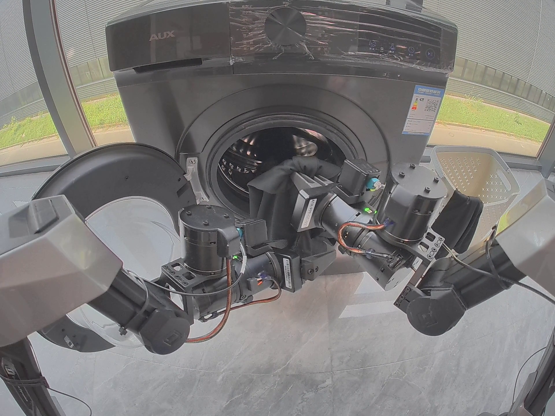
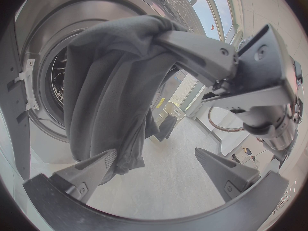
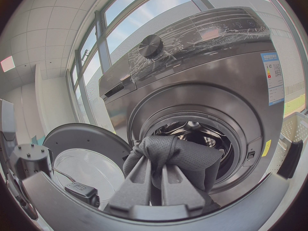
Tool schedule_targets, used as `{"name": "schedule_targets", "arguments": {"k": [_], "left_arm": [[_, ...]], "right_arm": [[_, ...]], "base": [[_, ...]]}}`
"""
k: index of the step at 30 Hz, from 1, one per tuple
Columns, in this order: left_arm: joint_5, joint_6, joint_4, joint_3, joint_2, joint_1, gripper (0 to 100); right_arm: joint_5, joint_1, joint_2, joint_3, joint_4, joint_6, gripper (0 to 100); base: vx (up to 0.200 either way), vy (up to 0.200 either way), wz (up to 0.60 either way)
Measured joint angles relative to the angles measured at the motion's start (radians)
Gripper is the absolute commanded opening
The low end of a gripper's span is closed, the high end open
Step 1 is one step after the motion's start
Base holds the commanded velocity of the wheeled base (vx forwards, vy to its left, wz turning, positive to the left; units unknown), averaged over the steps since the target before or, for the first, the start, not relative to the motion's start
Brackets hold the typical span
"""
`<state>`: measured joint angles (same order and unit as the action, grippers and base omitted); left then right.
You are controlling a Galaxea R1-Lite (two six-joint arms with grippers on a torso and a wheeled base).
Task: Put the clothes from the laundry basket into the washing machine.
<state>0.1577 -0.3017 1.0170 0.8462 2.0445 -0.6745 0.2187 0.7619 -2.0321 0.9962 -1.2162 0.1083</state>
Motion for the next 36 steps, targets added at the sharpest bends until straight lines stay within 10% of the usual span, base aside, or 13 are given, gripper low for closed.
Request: {"name": "schedule_targets", "arguments": {"k": [24,25,36], "left_arm": [[-0.116,0.008,0.067,0.145,0.171,0.0,100],[-0.121,0.009,0.067,0.147,0.174,0.0,0],[-0.157,0.016,0.069,0.158,0.192,0.01,0]], "right_arm": [[0.002,-0.006,-0.011,-0.007,-0.015,0.002,0],[0.002,-0.006,-0.011,-0.007,-0.015,0.002,0],[0.024,-0.003,-0.011,-0.006,-0.015,0.003,0]], "base": [[0.0,0.0,0.0],[0.0,0.0,0.0],[0.0,0.0,0.0]]}}
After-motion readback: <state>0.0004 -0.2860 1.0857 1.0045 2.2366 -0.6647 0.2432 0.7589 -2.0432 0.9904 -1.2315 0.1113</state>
